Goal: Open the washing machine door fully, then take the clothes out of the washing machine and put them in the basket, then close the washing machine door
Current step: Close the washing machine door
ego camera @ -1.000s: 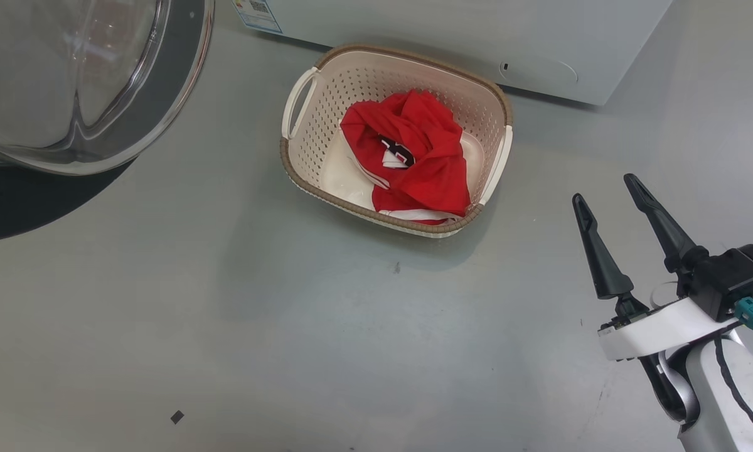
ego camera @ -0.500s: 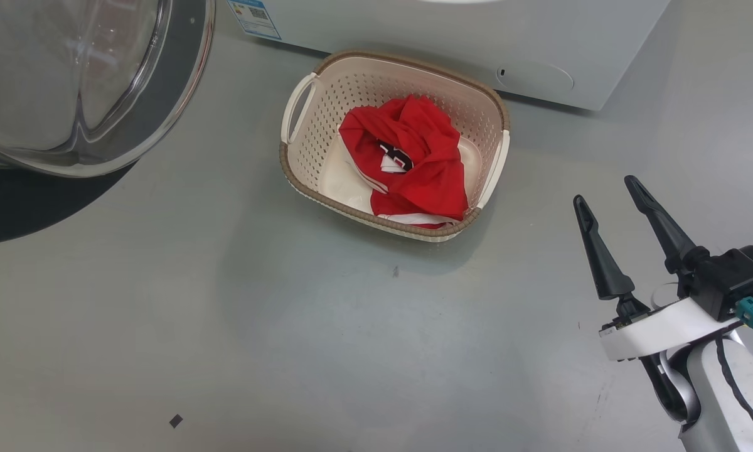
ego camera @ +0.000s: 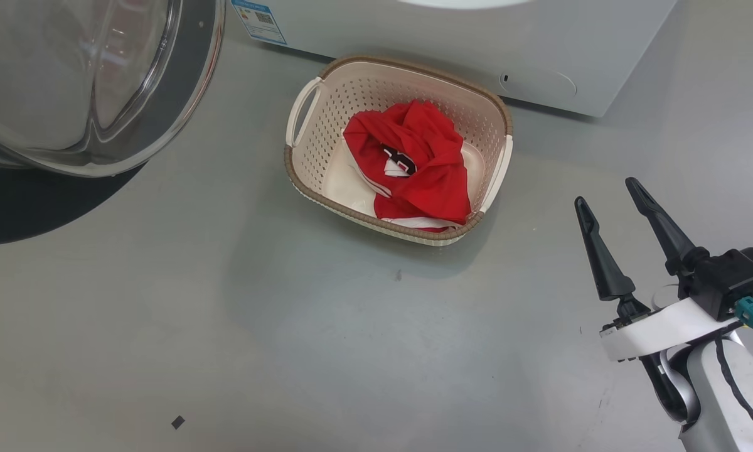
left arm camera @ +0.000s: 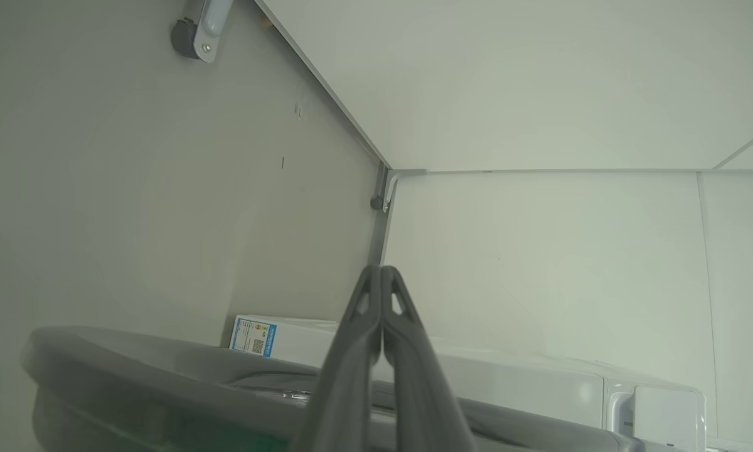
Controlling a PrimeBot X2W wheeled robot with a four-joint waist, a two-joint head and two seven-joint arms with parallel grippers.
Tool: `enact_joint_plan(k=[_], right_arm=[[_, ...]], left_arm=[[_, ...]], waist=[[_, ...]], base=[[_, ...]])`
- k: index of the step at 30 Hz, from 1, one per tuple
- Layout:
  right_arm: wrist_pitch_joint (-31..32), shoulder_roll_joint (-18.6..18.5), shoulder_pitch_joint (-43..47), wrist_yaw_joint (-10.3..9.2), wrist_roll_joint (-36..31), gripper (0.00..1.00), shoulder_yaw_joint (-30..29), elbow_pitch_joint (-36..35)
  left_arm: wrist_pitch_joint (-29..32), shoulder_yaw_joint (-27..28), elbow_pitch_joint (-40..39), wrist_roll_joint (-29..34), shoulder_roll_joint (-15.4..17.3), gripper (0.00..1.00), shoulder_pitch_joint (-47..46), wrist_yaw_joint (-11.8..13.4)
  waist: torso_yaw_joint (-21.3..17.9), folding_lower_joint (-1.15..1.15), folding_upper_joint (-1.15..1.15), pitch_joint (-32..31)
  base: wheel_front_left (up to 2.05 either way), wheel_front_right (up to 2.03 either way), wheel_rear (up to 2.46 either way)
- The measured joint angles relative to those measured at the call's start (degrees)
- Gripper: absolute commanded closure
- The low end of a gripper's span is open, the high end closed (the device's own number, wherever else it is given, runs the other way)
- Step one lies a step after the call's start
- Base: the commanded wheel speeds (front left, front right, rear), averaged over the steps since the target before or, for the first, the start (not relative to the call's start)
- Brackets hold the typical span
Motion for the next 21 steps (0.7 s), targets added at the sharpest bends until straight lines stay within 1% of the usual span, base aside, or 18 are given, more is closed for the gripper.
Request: enact_joint_plan(k=[6, 11, 21], right_arm=[[-0.08, 0.32, -0.09, 0.00, 0.30, 0.00, -0.03, 0.64], [-0.08, 0.54, -0.09, 0.00, 0.41, 0.00, -0.08, 0.85], [-0.24, 1.00, -0.10, 0.00, 0.41, 0.00, 0.01, 1.03]], left_arm=[[2.45, -1.40, 1.22, 2.26, 0.47, 1.00, 0.06, 0.00], [4.25, -2.75, 1.26, 2.66, 0.69, 1.00, 0.16, 0.00], [9.34, -3.35, 1.05, 2.47, 0.41, 1.00, 1.64, 0.00]], waist=[[0.25, 0.00, 0.00, -1.00], [0.51, 0.00, 0.00, -1.58], [0.91, 0.00, 0.00, -2.49]], base=[[0.00, 0.00, 0.00], [0.00, 0.00, 0.00], [0.00, 0.00, 0.00]])
